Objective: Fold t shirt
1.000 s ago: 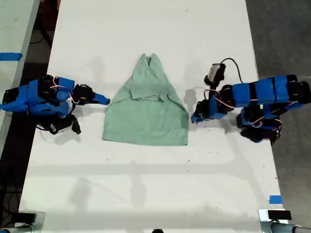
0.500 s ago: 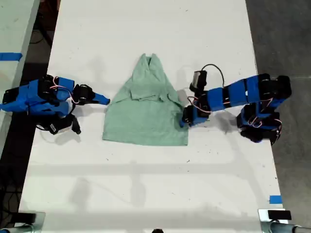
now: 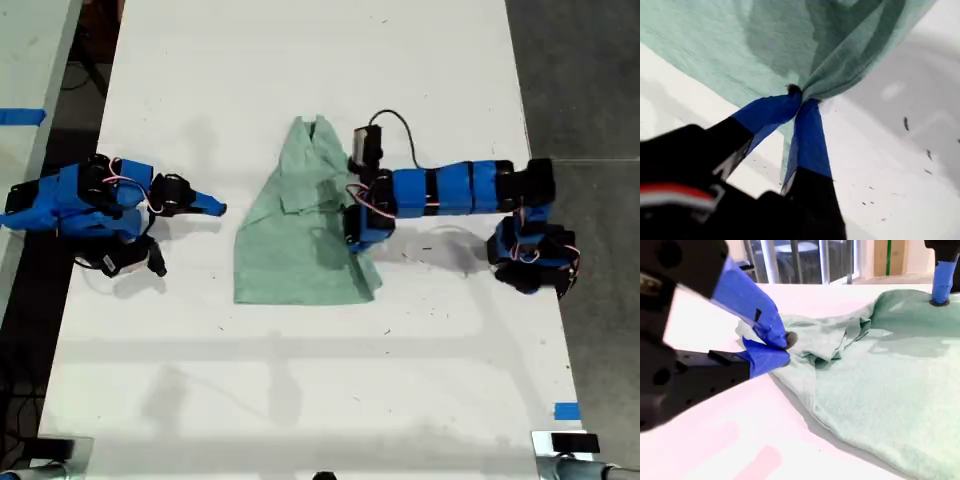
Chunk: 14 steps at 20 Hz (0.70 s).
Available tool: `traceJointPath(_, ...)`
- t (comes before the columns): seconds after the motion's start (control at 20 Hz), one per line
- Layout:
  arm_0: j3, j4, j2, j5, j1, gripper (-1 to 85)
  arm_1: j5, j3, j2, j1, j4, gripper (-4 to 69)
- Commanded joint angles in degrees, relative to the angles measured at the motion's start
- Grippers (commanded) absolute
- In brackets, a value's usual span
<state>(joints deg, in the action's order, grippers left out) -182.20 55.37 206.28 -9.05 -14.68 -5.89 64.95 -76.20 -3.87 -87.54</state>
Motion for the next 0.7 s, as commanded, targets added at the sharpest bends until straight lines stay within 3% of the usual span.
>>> traceJointPath(0.0, 0.9, 0.1, 0.4, -0.6, 0.4, -0.2, -4.1, -20.1, 9.8, 2.2, 4.0, -1.5)
traceJointPath(0.25, 0.9, 0.1, 0.4, -0.6, 0.4, -0.2, -10.1, -15.3, 9.3, 3.6, 18.9, -1.6)
traceJointPath(0.4, 0.9, 0.2, 0.4, -0.5, 0.5, -0.2, -7.9, -13.8, 9.1, 4.1, 22.2, 30.2)
traceJointPath(0.45, 0.9, 0.2, 0.4, -0.5, 0.5, -0.2, -6.6, -13.2, 8.4, 3.6, 20.7, 26.4)
traceJointPath(0.5, 0.9, 0.2, 0.4, -0.5, 0.6, -0.2, -3.7, -11.1, 6.6, 2.7, 18.0, -1.0)
traceJointPath(0.65, 0.9, 0.2, 0.4, -0.5, 0.8, -0.2, 2.3, 4.5, -5.9, 0.7, 14.9, -1.0)
